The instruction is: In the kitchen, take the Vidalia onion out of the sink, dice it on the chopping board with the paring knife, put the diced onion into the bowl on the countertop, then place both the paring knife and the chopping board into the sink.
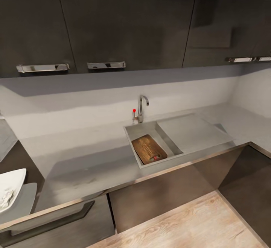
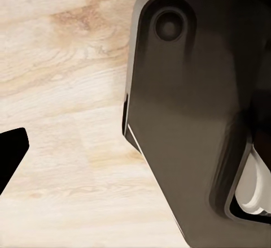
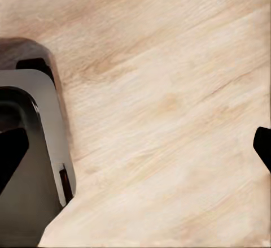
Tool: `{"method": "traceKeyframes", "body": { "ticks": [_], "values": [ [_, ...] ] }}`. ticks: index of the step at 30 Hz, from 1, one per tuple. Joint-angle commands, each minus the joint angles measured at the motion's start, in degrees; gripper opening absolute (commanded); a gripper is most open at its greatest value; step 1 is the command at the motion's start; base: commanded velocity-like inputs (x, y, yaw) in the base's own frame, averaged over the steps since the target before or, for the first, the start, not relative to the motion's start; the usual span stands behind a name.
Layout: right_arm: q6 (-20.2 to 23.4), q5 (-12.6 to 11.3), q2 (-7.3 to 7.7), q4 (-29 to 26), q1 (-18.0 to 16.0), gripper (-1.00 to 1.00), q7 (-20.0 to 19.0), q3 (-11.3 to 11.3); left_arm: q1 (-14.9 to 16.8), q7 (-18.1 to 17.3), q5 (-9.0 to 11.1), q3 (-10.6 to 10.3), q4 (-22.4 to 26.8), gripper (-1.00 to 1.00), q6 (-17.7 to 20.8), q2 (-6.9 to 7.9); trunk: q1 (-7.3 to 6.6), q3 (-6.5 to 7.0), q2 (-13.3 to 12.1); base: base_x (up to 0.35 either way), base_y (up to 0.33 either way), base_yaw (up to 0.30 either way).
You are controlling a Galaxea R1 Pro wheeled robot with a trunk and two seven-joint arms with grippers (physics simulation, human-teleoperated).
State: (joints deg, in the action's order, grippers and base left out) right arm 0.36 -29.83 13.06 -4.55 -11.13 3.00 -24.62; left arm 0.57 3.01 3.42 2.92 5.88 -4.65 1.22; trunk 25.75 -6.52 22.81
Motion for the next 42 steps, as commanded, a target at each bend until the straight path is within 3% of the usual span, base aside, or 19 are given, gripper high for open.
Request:
{"method": "traceKeyframes", "body": {
  "ticks": [1, 2, 6, 9, 11, 13, 17, 24, 29, 30, 31, 42],
  "values": [
    [-1.33, -0.49, -1.74, 4.37, 0.09, 1.00, 0.23, -0.55, 0.05, -0.03, 0.36, 0.20, -0.16, 1.00, -0.12, 0.00, 0.03, -0.02, 0.11, 0.000, 0.000, -0.002],
    [-2.11, -0.49, -2.89, 7.07, 0.86, 1.00, 0.29, -0.59, 0.05, 0.04, 0.36, 0.18, -0.31, 1.00, 0.09, 0.07, 0.03, 0.07, 0.11, 0.000, 0.000, 0.000],
    [-2.31, -0.49, -3.94, 8.46, 2.74, 1.00, 0.45, -0.58, 0.05, 0.05, 0.36, 0.16, -0.46, 1.00, 4.38, 0.28, 0.03, 0.43, 0.11, 0.000, 0.000, 0.000],
    [-2.48, -0.49, -4.78, 8.79, 4.76, 1.00, 0.62, -0.55, 0.05, -0.06, 0.36, 0.16, -0.46, 1.00, 13.32, 0.56, 0.03, 0.71, 0.11, 0.000, 0.000, 0.000],
    [-2.64, -0.49, -6.14, 8.92, 8.65, 1.00, 2.99, -0.53, 0.05, -0.11, 0.36, 0.22, -0.44, 1.00, 20.13, 1.95, 0.03, 0.89, 0.11, 0.000, 0.000, 0.000],
    [-2.69, -0.53, -6.43, 8.94, 10.70, 1.00, 4.60, -0.52, 0.05, -0.16, 0.36, 0.21, -0.44, 1.00, 20.79, 2.16, 0.03, 1.07, 0.11, 0.000, 0.000, 0.000],
    [-2.71, -0.57, -7.02, 8.91, 12.52, 1.00, 5.69, -0.52, 0.05, -0.25, 0.32, 0.17, -0.47, 1.00, 18.68, 1.95, 0.03, 1.44, 0.11, 0.000, 0.000, -0.028],
    [-2.73, -0.66, -7.74, 7.41, 12.88, 1.00, 5.74, -0.29, 0.05, -0.21, 0.27, 0.21, -0.20, 1.00, 14.74, 1.46, 0.03, 2.07, 0.11, 0.000, 0.000, -0.016],
    [-2.88, -0.67, -8.13, 4.78, 12.89, 1.00, 5.70, -0.41, 0.05, -0.22, 0.27, 0.24, -0.17, 1.00, 8.84, 0.56, 0.03, 2.41, 0.11, 0.000, 0.000, 0.000],
    [-2.92, -0.67, -8.20, 3.80, 12.89, 1.00, 5.70, -0.41, 0.05, -0.21, 0.27, 0.25, -0.17, 1.00, 4.73, 0.03, 0.03, 2.46, 0.11, 0.000, 0.000, 0.000],
    [-2.93, -0.67, -8.21, 3.63, 12.89, 1.00, 5.70, -0.39, 0.05, -0.20, 0.27, 0.25, -0.17, 1.00, 4.00, -0.04, 0.03, 2.50, 0.11, 0.000, 0.000, 0.000],
    [-2.96, -0.67, -8.31, 3.33, 12.89, 1.00, 5.70, -0.42, 0.05, -0.20, 0.27, 0.25, -0.17, 1.00, 2.74, -0.16, 0.03, 2.80, 0.11, 0.000, 0.000, 0.000]
  ]
}}
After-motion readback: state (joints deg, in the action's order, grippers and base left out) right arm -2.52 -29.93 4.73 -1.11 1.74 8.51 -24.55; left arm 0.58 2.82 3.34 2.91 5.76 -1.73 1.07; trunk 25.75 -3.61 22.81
